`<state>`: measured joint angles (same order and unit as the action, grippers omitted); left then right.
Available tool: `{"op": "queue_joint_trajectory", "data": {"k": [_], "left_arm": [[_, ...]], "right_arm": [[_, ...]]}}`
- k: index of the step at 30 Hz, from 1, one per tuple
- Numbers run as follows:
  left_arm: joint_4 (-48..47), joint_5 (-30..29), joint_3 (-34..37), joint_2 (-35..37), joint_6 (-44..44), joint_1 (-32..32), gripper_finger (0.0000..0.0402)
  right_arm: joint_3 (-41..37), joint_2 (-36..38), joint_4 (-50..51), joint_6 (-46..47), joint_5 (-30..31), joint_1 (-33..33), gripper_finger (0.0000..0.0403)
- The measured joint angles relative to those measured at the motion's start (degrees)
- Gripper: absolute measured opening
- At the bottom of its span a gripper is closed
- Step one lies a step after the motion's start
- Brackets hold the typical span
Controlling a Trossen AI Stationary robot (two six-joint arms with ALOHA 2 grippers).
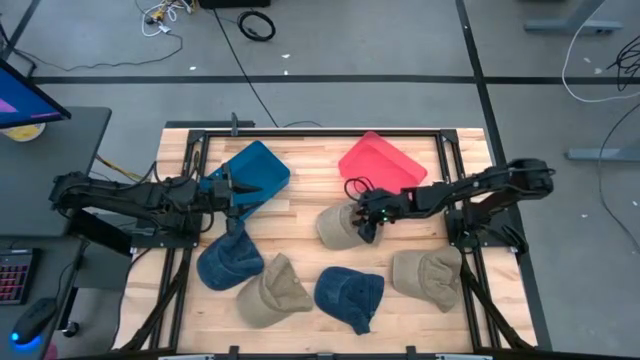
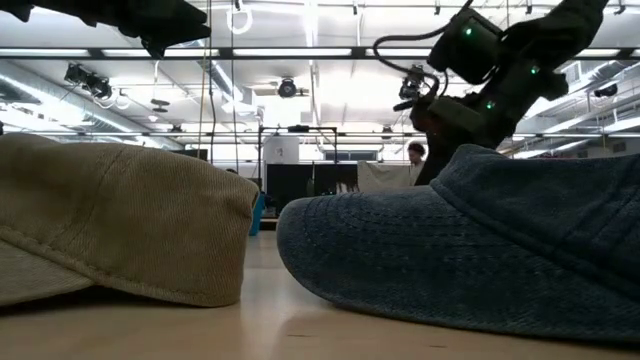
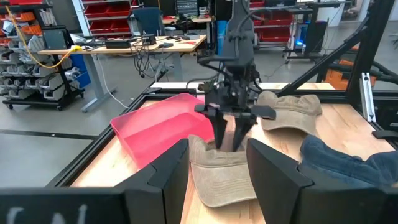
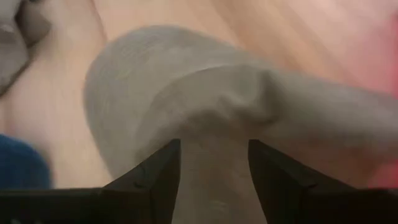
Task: Pick & Place hat
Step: Put the top brown cap into the red bin
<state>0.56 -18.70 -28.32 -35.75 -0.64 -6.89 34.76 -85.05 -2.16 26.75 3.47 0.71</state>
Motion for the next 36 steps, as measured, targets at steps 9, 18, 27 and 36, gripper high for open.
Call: {"op": "queue_joint_trajectory", "data": {"k": [9, 18, 27, 36], "left_arm": [[-0.02, 0.0, -0.02, 0.0, 0.0, -0.01, 0.0165], [-0.01, 0.0, -0.02, 0.0, 0.03, 0.0, 0.0165], [-0.15, 0.01, -0.07, -0.26, 0.02, -0.01, 0.0165], [-0.42, 0.0, -0.07, -0.26, 0.02, 0.0, 0.0165]], "right_arm": [[0.0, -1.46, -8.14, 5.43, -1.16, -0.57, 0.0192], [3.87, -1.62, -7.07, 3.18, -3.09, -1.97, 0.0192], [5.07, -8.49, -4.77, -0.17, -2.26, -4.78, 0.0192], [5.18, -9.41, -4.37, -7.1, -4.53, -4.65, 0.0101]]}}
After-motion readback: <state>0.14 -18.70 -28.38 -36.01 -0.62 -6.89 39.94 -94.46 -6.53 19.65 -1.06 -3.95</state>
